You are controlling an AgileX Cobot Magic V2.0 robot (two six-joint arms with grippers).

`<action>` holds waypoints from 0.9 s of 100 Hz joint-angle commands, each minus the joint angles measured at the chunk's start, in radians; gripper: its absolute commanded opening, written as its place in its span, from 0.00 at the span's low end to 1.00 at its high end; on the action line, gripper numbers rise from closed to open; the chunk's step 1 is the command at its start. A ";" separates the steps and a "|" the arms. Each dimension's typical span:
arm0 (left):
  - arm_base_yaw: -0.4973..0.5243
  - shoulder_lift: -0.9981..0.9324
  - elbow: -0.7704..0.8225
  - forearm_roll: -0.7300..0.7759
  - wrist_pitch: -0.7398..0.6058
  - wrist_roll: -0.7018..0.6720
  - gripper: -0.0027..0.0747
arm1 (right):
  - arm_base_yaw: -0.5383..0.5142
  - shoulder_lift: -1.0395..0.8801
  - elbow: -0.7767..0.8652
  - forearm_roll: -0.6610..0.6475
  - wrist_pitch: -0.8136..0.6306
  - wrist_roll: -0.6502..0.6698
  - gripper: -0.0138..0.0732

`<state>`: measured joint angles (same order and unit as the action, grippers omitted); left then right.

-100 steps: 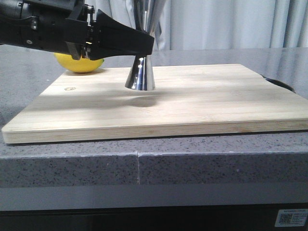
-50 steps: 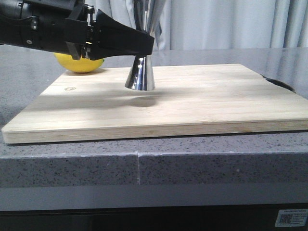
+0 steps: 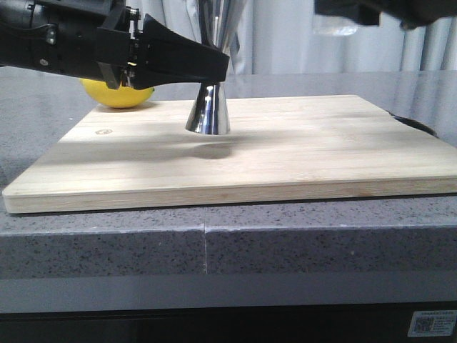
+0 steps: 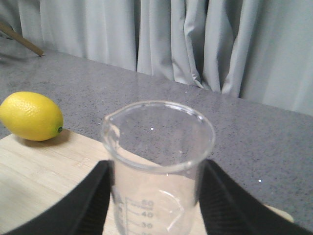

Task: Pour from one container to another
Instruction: 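Lower the glass beaker with the right gripper onto the board's far corner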

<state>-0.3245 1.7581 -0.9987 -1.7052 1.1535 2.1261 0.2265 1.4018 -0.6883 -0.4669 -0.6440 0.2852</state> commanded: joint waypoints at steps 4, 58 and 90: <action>-0.008 -0.043 -0.029 -0.068 0.116 0.003 0.21 | -0.008 0.052 -0.020 0.045 -0.175 0.000 0.42; -0.008 -0.043 -0.029 -0.068 0.116 0.003 0.21 | -0.027 0.251 -0.022 0.101 -0.335 -0.107 0.33; -0.008 -0.043 -0.029 -0.068 0.116 0.003 0.21 | -0.062 0.253 -0.022 0.103 -0.325 -0.130 0.33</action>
<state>-0.3245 1.7581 -0.9987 -1.7034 1.1535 2.1261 0.1766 1.6899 -0.6883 -0.3803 -0.8865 0.1761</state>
